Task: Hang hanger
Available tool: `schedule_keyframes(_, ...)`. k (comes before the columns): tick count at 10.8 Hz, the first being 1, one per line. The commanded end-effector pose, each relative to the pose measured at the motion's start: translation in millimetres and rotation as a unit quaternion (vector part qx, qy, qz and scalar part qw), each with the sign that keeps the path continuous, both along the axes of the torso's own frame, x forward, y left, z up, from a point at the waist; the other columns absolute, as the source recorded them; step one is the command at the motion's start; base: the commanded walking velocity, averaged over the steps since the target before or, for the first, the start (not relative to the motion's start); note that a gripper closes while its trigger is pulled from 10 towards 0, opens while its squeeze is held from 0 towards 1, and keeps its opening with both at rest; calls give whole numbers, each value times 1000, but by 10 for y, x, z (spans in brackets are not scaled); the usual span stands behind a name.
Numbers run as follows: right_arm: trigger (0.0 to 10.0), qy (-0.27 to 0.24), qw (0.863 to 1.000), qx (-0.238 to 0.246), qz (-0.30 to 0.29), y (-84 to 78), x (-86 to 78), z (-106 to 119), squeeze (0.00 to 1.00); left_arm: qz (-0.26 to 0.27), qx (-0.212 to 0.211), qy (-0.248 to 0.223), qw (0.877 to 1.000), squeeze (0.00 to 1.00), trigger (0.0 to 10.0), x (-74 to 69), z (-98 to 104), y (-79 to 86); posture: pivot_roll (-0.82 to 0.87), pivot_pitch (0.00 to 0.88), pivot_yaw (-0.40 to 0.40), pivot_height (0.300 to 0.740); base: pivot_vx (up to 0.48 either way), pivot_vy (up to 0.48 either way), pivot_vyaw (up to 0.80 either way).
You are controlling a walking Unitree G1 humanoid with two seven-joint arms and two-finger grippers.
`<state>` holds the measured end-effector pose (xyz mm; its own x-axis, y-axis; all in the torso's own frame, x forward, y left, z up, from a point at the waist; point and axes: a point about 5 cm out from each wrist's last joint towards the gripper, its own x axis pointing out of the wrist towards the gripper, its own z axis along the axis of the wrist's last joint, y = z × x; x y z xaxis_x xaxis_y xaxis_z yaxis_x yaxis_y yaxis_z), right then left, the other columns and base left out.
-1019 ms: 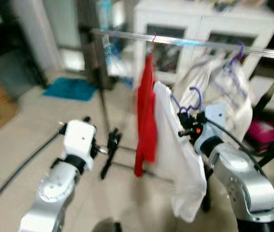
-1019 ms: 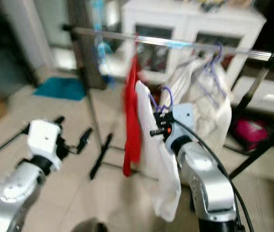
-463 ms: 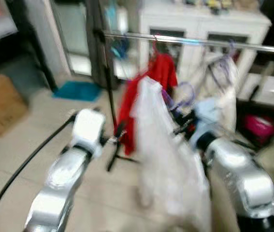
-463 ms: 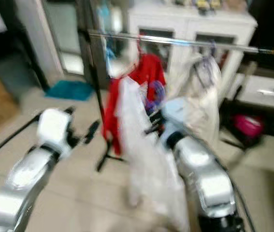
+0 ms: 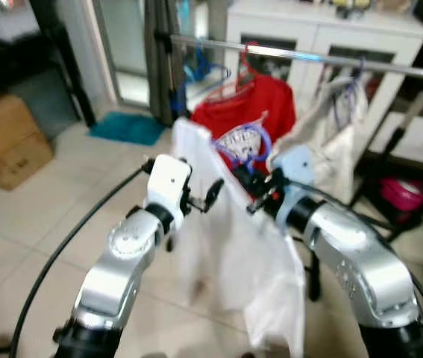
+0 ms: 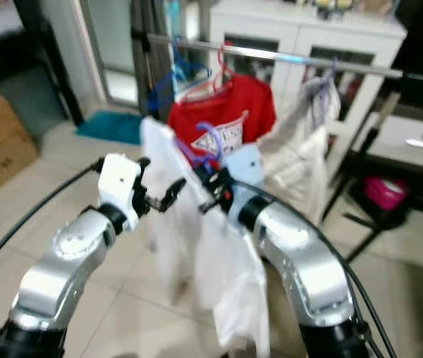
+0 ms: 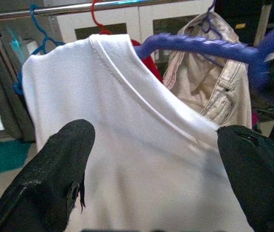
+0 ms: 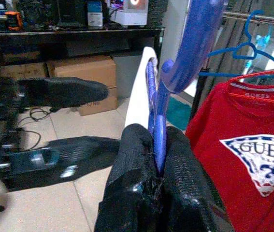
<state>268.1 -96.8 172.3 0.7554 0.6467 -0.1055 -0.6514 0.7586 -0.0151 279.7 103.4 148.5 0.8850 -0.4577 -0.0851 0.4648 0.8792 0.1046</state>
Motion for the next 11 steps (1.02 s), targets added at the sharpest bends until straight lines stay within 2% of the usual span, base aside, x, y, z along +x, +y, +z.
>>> schedule_keyframes(1, 0, -31, 999, 8, 8, 8, 4, 117, 0, 13, 2, -11, 1000, 0, 10000, 38, 22, 14, -81, 0, -3, 740, 0, 0, 0)
schedule_keyframes(2, 0, -33, 999, 9, 11, 14, 0, 122, 0, 17, 1, -15, 1000, 0, 9804, 57, 20, 12, -84, 0, -2, 740, 0, 0, 0)
schedule_keyframes(3, 0, -35, 999, 10, 15, 20, -10, 128, 0, 23, -12, -26, 999, 0, 4549, 92, 54, -3, -90, 0, 2, 740, 0, 0, 0)
schedule_keyframes(4, 0, -35, 999, 10, 16, 21, -11, 128, 0, 23, -14, -27, 999, 0, 4549, 98, 58, -6, -90, 0, 2, 740, 0, 0, 0)
schedule_keyframes(5, 0, -37, 999, 10, 16, 15, -13, 132, 0, 18, -17, -32, 999, 0, 0, 110, 64, -18, -92, 0, 4, 740, 0, 0, 0)
schedule_keyframes(11, 0, -40, 999, 15, 26, 19, -29, 153, 0, 19, -49, -19, 998, 0, 0, 126, 20, -8, -93, 0, 1, 740, 0, 0, 0)
